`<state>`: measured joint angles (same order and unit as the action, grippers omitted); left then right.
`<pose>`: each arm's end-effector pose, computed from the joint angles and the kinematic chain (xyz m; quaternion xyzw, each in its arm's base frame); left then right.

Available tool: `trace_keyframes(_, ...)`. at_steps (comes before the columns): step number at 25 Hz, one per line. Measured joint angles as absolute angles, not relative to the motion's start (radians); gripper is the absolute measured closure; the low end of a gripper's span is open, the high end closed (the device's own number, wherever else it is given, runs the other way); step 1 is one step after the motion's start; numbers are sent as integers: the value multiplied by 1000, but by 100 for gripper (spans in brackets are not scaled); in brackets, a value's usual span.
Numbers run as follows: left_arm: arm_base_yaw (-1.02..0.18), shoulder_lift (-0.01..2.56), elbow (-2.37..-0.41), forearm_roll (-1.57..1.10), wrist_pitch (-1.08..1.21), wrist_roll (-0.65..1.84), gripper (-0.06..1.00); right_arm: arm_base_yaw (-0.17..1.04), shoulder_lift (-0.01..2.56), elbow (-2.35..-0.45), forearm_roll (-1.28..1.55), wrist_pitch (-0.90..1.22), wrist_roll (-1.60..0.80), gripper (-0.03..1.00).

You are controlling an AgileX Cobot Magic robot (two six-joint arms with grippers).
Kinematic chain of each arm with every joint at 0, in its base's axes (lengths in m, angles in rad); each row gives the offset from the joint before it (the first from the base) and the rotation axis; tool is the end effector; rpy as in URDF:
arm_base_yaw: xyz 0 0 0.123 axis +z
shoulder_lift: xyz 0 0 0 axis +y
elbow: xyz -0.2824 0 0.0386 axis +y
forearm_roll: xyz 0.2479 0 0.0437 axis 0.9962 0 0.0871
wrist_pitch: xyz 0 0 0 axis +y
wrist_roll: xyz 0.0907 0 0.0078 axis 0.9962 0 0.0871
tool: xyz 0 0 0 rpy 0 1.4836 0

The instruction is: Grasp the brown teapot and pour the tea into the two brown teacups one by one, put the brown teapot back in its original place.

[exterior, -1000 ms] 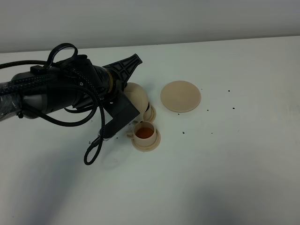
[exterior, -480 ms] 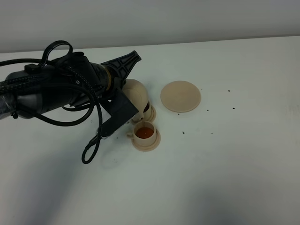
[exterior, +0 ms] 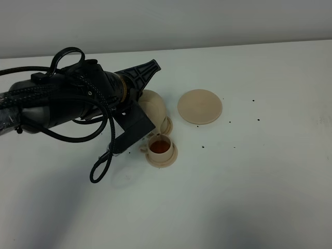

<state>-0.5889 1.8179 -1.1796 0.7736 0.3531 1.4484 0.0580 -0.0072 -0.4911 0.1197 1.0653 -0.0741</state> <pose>0.3387 -0.1997 0.2108 0.8982 0.2106 0.3436 0.1758 -0.0060 0.0092 0.2748 -0.0587 0.8513 0.0556 0.5184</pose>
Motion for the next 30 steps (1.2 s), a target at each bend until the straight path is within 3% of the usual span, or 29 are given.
trace_keyframes(30,-589,1818,-1180,847,306,1501,80,58,-7,-491,120,1065,-74,48)
